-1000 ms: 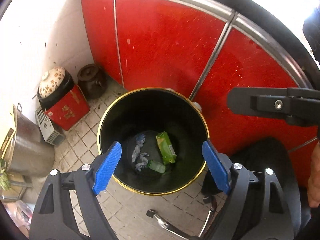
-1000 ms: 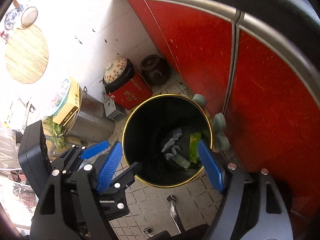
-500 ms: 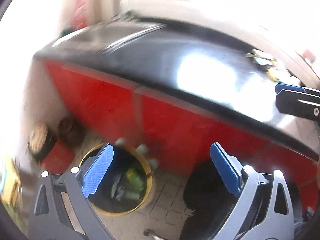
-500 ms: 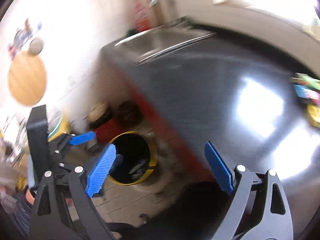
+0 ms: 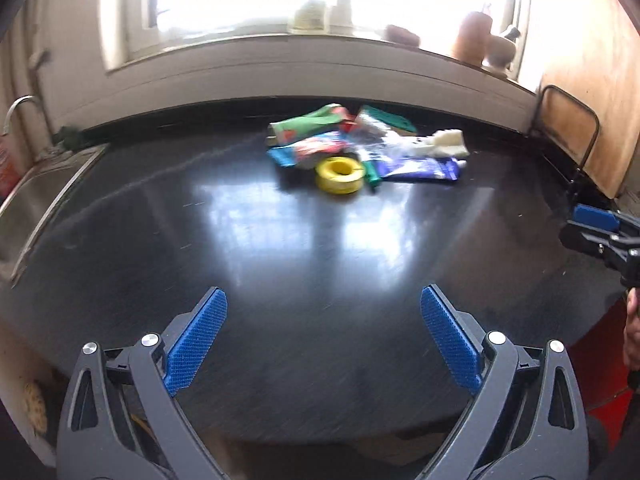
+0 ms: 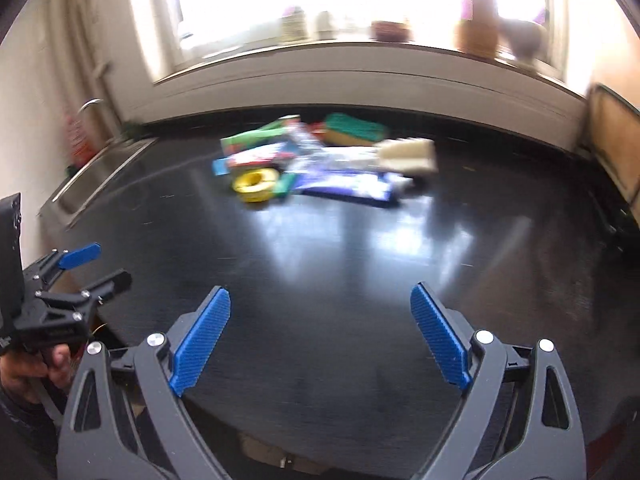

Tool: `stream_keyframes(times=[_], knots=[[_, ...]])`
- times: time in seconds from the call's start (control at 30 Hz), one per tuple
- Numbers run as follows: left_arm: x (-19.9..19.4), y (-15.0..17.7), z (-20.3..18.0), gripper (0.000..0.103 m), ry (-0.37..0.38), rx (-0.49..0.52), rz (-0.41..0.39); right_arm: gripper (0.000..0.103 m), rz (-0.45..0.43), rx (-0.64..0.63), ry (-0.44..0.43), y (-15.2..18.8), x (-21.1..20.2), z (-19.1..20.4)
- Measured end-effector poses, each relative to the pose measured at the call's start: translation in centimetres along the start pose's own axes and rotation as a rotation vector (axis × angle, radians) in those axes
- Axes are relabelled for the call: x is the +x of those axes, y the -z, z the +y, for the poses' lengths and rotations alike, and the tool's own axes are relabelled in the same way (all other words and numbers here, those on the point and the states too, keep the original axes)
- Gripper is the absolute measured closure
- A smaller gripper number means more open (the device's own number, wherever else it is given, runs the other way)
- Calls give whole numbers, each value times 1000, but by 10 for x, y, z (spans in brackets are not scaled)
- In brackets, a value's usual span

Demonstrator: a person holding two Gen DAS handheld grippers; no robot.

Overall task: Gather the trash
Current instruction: 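Move both open tools back up to the countertop, then grasp the yellow tape roll with the left tool while the right tool grasps the white foam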

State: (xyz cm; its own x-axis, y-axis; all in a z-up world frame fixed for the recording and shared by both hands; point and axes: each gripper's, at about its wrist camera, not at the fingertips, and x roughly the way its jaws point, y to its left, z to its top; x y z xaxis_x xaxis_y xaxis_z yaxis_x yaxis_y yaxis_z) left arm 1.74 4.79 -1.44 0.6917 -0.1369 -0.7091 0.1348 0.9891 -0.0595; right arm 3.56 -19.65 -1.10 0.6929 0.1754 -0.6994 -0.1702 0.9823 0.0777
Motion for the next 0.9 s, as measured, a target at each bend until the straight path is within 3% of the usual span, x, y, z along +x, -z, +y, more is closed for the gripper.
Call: stream_keyframes(times=[0.13,0.33,0.63,0.9], knots=[[26,-18,-25,8,1,18,11,14,7,13,21,0,3,-27],[71,-47,-33,8,-20,42,36,7,22,-4,17,-18,28,-34],[157,-83,-18,8,-53,18,110,7,81,-12,25,-79,110,-58],[191,-102,2,9,-55,-17,137,7,138,-13,69,-118,181,-80]])
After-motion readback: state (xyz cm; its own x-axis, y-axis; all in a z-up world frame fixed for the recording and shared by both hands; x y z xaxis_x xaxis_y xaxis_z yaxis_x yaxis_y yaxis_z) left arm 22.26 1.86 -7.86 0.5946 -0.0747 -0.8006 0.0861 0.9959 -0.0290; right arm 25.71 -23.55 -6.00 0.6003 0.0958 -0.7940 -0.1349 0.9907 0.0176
